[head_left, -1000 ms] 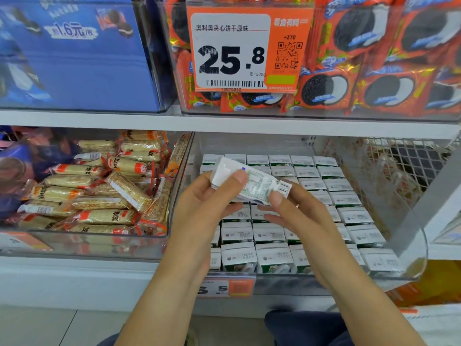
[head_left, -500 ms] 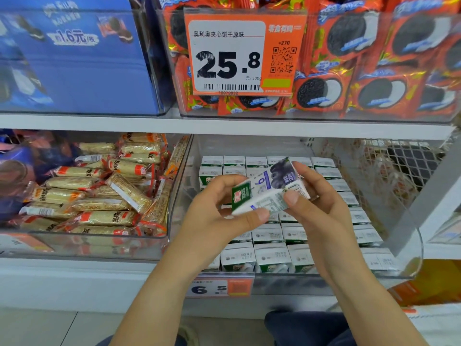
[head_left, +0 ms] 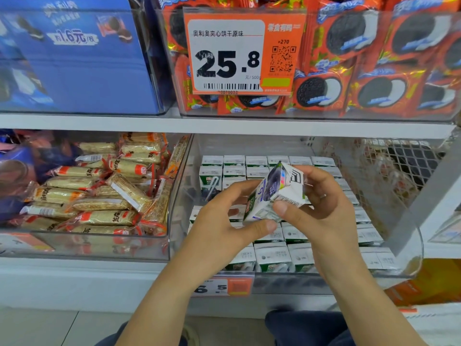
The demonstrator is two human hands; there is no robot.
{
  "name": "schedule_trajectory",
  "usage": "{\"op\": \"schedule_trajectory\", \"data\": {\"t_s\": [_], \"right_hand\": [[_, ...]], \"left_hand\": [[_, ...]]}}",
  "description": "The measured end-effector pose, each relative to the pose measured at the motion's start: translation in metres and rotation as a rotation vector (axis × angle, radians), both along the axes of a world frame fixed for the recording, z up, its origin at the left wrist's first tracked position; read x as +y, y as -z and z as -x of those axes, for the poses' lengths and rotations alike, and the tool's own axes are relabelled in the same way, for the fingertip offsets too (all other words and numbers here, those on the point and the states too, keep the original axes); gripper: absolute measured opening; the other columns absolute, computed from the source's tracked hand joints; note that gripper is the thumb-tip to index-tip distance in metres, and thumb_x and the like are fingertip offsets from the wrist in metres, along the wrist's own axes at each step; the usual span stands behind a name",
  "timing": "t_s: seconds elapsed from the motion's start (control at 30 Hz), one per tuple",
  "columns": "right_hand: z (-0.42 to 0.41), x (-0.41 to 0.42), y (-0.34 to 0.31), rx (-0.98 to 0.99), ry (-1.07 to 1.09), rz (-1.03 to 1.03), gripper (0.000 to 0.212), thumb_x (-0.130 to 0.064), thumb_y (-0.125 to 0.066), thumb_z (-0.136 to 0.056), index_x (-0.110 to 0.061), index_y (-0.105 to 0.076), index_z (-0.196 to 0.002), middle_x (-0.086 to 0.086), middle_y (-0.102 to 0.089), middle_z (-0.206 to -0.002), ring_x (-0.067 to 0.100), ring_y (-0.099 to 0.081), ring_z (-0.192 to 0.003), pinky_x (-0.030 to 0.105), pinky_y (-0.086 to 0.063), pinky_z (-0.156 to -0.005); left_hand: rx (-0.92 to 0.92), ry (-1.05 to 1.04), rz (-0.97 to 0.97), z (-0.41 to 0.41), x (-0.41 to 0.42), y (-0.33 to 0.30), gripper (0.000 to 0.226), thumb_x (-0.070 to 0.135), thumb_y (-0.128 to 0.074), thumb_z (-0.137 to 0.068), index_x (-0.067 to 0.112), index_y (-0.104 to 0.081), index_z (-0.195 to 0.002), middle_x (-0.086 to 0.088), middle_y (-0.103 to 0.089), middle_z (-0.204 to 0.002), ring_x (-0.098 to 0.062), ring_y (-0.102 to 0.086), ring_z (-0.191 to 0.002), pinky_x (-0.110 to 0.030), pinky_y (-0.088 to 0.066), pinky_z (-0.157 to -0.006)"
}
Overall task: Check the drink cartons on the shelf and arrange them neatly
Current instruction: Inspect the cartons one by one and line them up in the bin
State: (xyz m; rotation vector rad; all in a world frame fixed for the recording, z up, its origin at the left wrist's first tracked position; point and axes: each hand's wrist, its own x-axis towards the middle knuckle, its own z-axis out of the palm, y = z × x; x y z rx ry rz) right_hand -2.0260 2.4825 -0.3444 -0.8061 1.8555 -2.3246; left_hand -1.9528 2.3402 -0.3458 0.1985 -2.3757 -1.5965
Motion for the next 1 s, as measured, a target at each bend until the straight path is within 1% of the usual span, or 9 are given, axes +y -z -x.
{"op": "schedule_trajectory", "data": {"t_s": [0.2,0.3,0.43,0.5,0.63,0.73,0.83,0.9,1.0], "right_hand": [[0.0,-0.001,-0.001,0.024,0.026,0.034,0.046,-0.03,-0.08,-0.055,-0.039,-0.064,-0.097,-0.01,-0.071,-0.097,0.01,-0.065,-0.096,0.028,-0.056,-0.076],[0.0,-0.001,0.0,0.022,0.029,0.041,0.049,-0.023,-0.082,-0.056,-0.035,-0.063,-0.1,-0.011,-0.071,-0.099,0.01,-0.065,-0.098,0.029,-0.057,-0.077],[0.0,-0.004,0.002,0.018,0.089,0.068,0.044,-0.015,-0.078,-0.063,-0.027,-0.062,-0.101,-0.012,-0.071,-0.095,0.009,-0.064,-0.096,0.02,-0.054,-0.072],[0.0,-0.004,0.003,0.018,0.143,0.063,0.042,-0.019,-0.078,-0.063,-0.024,-0.06,-0.101,-0.011,-0.071,-0.094,0.009,-0.064,-0.095,0.017,-0.052,-0.071],[-0.001,-0.005,0.002,0.019,0.192,0.043,0.044,-0.029,-0.082,-0.061,-0.027,-0.058,-0.098,-0.016,-0.069,-0.09,0.004,-0.063,-0.09,0.015,-0.052,-0.068],[0.003,-0.002,0.0,-0.013,0.18,0.06,0.032,-0.044,-0.069,-0.068,-0.029,-0.061,-0.095,-0.014,-0.069,-0.091,0.007,-0.063,-0.087,0.022,-0.054,-0.068],[0.008,0.003,-0.001,-0.086,0.129,0.102,0.014,-0.043,-0.059,-0.084,-0.034,-0.068,-0.087,-0.008,-0.07,-0.095,0.01,-0.066,-0.087,0.022,-0.054,-0.068],[0.009,0.003,-0.001,-0.134,0.099,0.088,0.02,-0.044,-0.054,-0.085,-0.034,-0.071,-0.087,-0.007,-0.071,-0.095,0.01,-0.066,-0.087,0.019,-0.053,-0.066],[0.007,0.003,-0.002,-0.138,0.086,0.083,0.029,-0.051,-0.054,-0.082,-0.032,-0.074,-0.09,-0.006,-0.073,-0.093,0.009,-0.068,-0.084,0.018,-0.052,-0.065]], "left_hand": [[0.045,-0.03,0.032,0.001,0.001,0.003,0.06,0.048,-0.073,-0.068,0.05,-0.051,-0.124,0.028,-0.058,-0.122,0.005,-0.053,-0.114,-0.035,-0.047,-0.1],[0.062,-0.075,0.098,0.001,0.001,0.006,0.067,0.047,-0.077,-0.068,0.049,-0.047,-0.128,0.026,-0.054,-0.125,0.007,-0.051,-0.114,-0.029,-0.046,-0.099],[0.059,-0.128,0.323,0.0,0.005,0.008,0.079,0.05,-0.076,-0.069,0.048,-0.035,-0.137,0.028,-0.042,-0.128,0.009,-0.04,-0.118,-0.014,-0.037,-0.093],[0.073,-0.146,0.403,0.0,0.007,0.007,0.075,0.051,-0.073,-0.071,0.044,-0.036,-0.136,0.025,-0.043,-0.127,0.005,-0.041,-0.117,-0.018,-0.039,-0.091],[0.168,-0.193,0.437,0.001,0.011,0.006,0.044,0.043,-0.069,-0.076,0.035,-0.053,-0.116,0.021,-0.057,-0.11,0.001,-0.055,-0.102,-0.028,-0.05,-0.081],[0.18,-0.183,0.32,0.0,0.012,0.005,0.036,0.04,-0.065,-0.077,0.035,-0.057,-0.112,0.022,-0.064,-0.105,0.0,-0.059,-0.098,-0.027,-0.052,-0.08],[0.157,-0.083,0.042,-0.001,0.009,0.001,0.03,0.033,-0.065,-0.081,0.037,-0.061,-0.111,0.023,-0.067,-0.104,-0.001,-0.062,-0.098,-0.021,-0.051,-0.084],[0.101,0.008,-0.102,-0.002,0.006,-0.004,0.028,0.028,-0.065,-0.083,0.038,-0.063,-0.109,0.02,-0.069,-0.104,-0.001,-0.064,-0.097,-0.015,-0.05,-0.081],[0.005,0.117,-0.263,-0.002,0.004,-0.007,0.023,0.018,-0.065,-0.088,0.032,-0.069,-0.107,0.009,-0.072,-0.104,-0.006,-0.066,-0.097,-0.019,-0.053,-0.08]]}}
